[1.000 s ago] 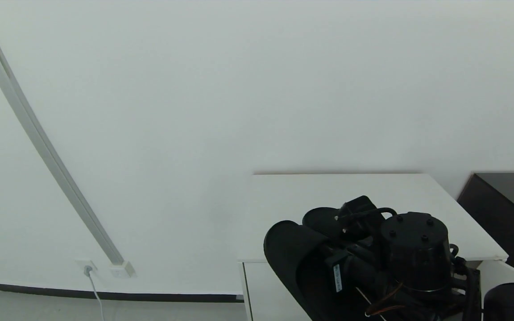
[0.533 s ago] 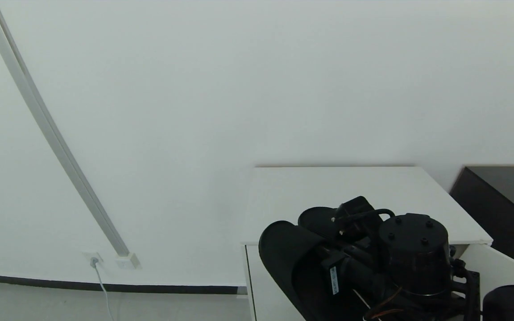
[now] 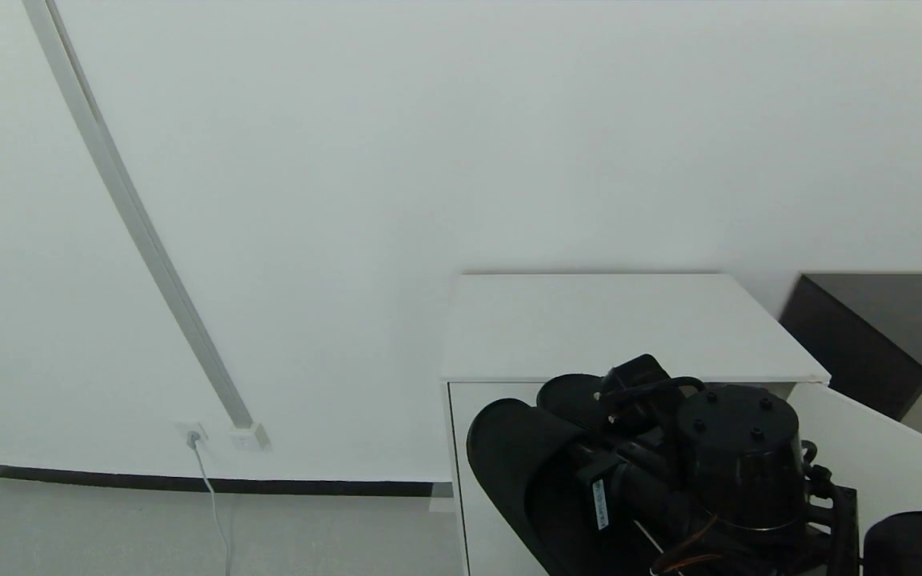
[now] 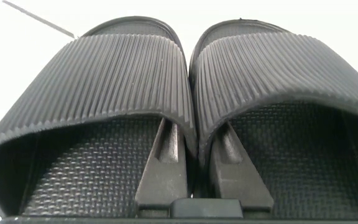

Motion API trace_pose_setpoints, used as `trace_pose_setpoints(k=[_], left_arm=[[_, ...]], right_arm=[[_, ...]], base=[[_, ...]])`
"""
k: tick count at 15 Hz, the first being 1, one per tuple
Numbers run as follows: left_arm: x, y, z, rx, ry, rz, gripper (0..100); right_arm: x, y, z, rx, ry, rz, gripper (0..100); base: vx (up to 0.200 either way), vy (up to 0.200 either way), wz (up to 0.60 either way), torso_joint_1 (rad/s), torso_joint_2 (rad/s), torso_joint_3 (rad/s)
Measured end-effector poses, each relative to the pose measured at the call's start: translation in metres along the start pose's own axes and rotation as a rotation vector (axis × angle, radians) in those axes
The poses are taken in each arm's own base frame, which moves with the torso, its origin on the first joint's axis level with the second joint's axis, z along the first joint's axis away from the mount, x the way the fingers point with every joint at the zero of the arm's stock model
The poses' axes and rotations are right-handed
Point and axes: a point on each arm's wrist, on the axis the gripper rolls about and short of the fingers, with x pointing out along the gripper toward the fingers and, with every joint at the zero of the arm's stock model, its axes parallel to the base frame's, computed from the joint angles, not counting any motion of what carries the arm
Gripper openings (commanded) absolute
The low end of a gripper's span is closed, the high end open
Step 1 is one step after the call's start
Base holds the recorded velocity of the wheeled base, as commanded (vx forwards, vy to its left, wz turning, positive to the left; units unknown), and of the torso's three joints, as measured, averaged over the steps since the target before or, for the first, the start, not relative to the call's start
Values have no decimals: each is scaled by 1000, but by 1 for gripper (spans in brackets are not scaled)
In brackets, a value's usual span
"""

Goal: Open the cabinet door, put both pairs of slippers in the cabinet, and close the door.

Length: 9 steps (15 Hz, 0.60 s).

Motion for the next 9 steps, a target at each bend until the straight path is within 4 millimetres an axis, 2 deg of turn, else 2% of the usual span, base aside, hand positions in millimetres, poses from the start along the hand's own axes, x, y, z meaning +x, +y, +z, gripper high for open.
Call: trace_pose_setpoints(k=[9], left_arm=[[0,0,0,0,0,1,0]], right_arm=[[2,1,-2,0,6,1,0]], base=[[0,0,0,0,0,0]])
